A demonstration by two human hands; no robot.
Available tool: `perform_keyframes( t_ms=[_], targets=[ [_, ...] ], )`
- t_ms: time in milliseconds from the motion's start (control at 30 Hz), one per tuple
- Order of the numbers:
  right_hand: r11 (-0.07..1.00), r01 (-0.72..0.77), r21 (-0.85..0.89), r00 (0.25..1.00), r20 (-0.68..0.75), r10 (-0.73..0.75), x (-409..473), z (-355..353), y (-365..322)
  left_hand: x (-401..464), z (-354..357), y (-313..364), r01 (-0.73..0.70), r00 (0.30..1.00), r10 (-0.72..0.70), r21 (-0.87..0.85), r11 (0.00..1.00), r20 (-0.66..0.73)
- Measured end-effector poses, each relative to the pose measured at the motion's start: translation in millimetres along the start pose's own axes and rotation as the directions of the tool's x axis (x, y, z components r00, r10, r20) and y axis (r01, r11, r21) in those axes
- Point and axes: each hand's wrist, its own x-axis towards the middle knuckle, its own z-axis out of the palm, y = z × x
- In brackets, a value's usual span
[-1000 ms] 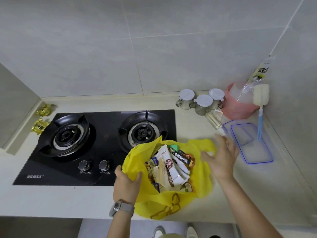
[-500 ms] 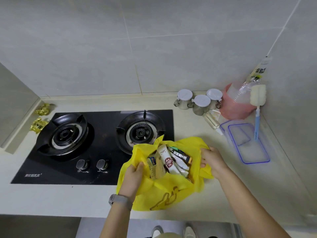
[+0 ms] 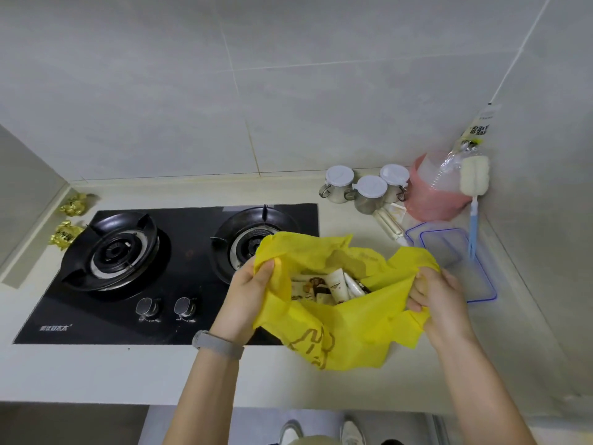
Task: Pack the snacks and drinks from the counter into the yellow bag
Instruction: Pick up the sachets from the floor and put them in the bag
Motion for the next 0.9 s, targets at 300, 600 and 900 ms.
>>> perform_keyframes(
  t_ms=[300,600,900],
  targets=[
    [0.381,0.169,-0.909,0.96,0.065,-0.271,-3,-15,5,8,-26,-27,0.039,0.933,0.189,0.607,0.794,-0.307],
    [0.064,0.653,-0.754,0.749,0.656,0.094,-16,19,57,1,33,-62,-0.604,0.785,0.164,0.797,-0.009,0.597],
    [0.032,0.332,-0.943,0.91,0.329,0.252,-6,-30,55,17,5,-69,-0.353,0.806,-0.301,0.822,0.447,0.51]
  ],
)
